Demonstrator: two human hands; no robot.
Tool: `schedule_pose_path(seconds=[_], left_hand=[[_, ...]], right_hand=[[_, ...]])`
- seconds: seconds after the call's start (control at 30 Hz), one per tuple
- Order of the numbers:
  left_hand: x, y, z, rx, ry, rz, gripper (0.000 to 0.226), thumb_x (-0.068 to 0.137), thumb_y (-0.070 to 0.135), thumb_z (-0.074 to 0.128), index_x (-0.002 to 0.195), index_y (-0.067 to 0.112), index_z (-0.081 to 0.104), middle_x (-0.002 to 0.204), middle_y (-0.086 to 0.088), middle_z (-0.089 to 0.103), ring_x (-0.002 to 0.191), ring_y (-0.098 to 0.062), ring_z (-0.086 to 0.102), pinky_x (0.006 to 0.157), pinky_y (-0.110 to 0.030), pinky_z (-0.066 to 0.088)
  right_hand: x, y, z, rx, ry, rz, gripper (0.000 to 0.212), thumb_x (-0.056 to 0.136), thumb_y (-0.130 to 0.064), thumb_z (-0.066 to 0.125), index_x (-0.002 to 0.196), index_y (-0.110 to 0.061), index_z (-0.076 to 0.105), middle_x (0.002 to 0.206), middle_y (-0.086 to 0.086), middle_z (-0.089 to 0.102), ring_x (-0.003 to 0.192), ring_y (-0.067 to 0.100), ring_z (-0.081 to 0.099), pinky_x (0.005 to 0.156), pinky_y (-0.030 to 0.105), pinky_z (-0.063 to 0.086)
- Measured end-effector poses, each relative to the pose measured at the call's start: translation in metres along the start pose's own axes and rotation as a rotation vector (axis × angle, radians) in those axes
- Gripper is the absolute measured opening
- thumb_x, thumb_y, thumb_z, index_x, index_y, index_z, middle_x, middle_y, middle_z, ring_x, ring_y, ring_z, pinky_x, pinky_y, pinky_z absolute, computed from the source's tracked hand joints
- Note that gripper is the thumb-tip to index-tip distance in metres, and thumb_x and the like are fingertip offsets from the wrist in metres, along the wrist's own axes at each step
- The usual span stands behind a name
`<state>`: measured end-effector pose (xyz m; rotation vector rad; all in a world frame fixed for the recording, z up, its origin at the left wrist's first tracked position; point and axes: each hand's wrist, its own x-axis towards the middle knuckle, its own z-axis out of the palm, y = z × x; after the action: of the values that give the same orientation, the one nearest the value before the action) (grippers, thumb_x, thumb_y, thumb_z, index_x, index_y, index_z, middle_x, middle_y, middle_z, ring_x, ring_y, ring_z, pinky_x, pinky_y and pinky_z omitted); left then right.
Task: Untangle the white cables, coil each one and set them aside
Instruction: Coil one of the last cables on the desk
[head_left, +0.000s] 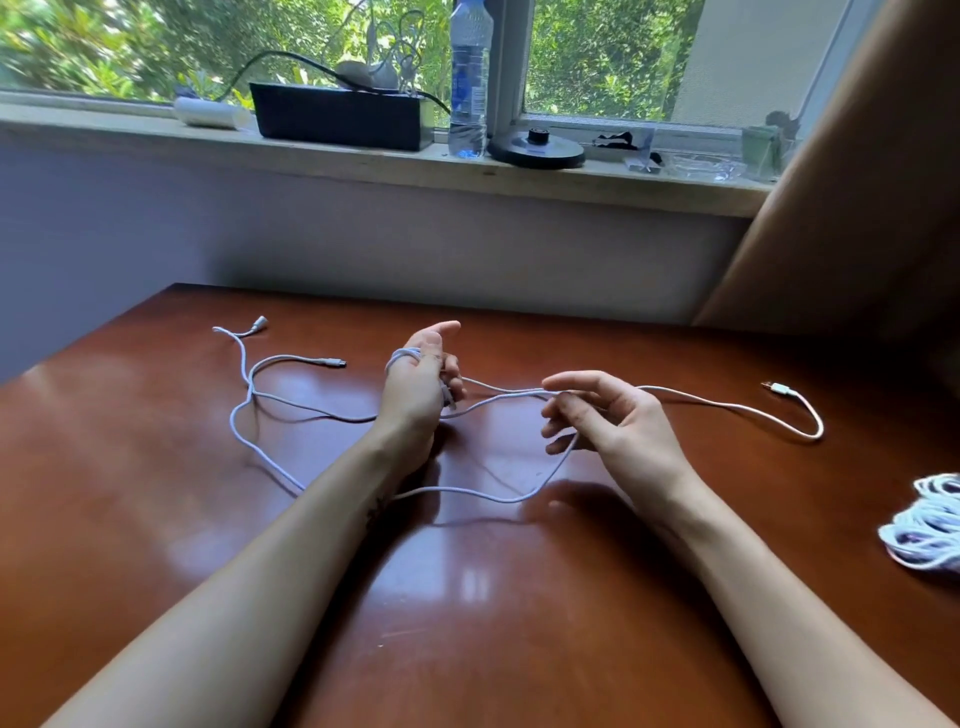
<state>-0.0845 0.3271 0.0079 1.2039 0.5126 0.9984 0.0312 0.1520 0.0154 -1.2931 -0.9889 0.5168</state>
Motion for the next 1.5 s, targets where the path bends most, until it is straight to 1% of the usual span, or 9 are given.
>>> schedule_pose_path(seconds=[0.13,0.33,0.53,0.7,0.8,0.97,1.17,1.4,1.5], left_hand=[[-0.004,0.000,0.001,0.064,-0.036,0.014,0.028,0.109,0.008,0.035,0.120,0.013,0.060,0.072,-0.002,0.047,0.054,-0.008,0.043,0.051,-0.020,0.043],[-0.008,0.000,0.001,0.198,-0.079,0.065,0.029,0.108,0.006,0.033,0.122,0.012,0.057,0.073,-0.002,0.050,0.055,-0.011,0.048,0.053,-0.021,0.045],[-0.012,0.000,0.003,0.295,-0.162,0.038,0.025,0.104,-0.002,0.029,0.106,0.000,0.054,0.069,-0.009,0.055,0.047,-0.011,0.055,0.046,-0.025,0.047],[-0.011,-0.005,0.003,0.435,-0.154,0.156,0.025,0.106,0.003,0.032,0.104,0.007,0.056,0.070,-0.004,0.057,0.048,-0.011,0.053,0.049,-0.028,0.046],[-0.007,-0.007,0.000,0.475,-0.115,0.189,0.024,0.106,0.005,0.035,0.105,0.009,0.058,0.071,-0.003,0.059,0.049,-0.009,0.052,0.055,-0.028,0.045],[-0.008,-0.008,-0.001,0.614,-0.099,0.329,0.023,0.106,0.019,0.040,0.108,0.015,0.063,0.074,-0.003,0.060,0.063,0.000,0.051,0.065,-0.017,0.040],[-0.016,-0.007,-0.001,0.784,-0.288,0.318,0.036,0.098,0.045,0.034,0.086,0.025,0.062,0.072,0.000,0.063,0.079,-0.014,0.061,0.082,-0.032,0.045],[-0.026,0.000,-0.001,0.952,-0.418,0.329,0.025,0.083,0.036,0.052,0.072,0.014,0.052,0.052,0.009,0.039,0.052,-0.009,0.038,0.056,-0.033,0.035],[-0.026,-0.002,-0.002,1.021,-0.393,0.368,0.038,0.087,0.042,0.051,0.070,0.008,0.051,0.052,0.006,0.034,0.051,-0.012,0.034,0.054,-0.037,0.034]], right_hand=[[-0.002,-0.002,0.004,0.153,-0.008,0.064,0.016,0.098,-0.003,0.059,0.107,-0.008,0.070,0.089,0.013,0.066,0.068,0.023,0.065,0.065,0.041,0.060],[0.001,0.001,0.001,0.077,0.012,0.039,0.018,0.101,-0.006,0.057,0.113,-0.013,0.067,0.088,0.008,0.071,0.045,0.013,0.040,0.042,0.018,0.030],[0.004,0.006,-0.002,-0.110,0.173,-0.082,0.020,0.100,-0.007,0.059,0.108,-0.022,0.069,0.090,0.007,0.075,0.061,0.008,0.050,0.057,0.018,0.041],[0.002,0.009,-0.006,-0.402,0.283,-0.209,0.020,0.098,-0.019,0.066,0.113,-0.032,0.066,0.086,-0.010,0.074,0.050,0.009,0.056,0.054,0.027,0.047],[-0.001,0.008,-0.004,-0.615,0.337,-0.336,0.024,0.096,-0.023,0.069,0.118,-0.030,0.066,0.083,-0.023,0.072,0.063,-0.002,0.064,0.061,0.020,0.046],[-0.002,0.006,-0.002,-0.747,0.372,-0.490,0.020,0.095,-0.036,0.067,0.113,-0.026,0.068,0.081,-0.013,0.072,0.069,0.008,0.069,0.064,0.036,0.056],[0.000,0.006,-0.008,-0.758,0.421,-0.472,0.023,0.093,-0.041,0.068,0.108,-0.023,0.069,0.068,-0.010,0.063,0.058,0.013,0.060,0.060,0.038,0.053],[0.002,0.002,-0.011,-0.665,0.502,-0.380,0.020,0.085,-0.044,0.076,0.090,-0.025,0.070,0.056,-0.006,0.051,0.051,0.009,0.047,0.057,0.031,0.042],[0.003,0.002,-0.013,-0.591,0.482,-0.346,0.019,0.081,-0.041,0.080,0.082,-0.024,0.072,0.055,-0.004,0.049,0.051,0.007,0.041,0.055,0.030,0.039]])
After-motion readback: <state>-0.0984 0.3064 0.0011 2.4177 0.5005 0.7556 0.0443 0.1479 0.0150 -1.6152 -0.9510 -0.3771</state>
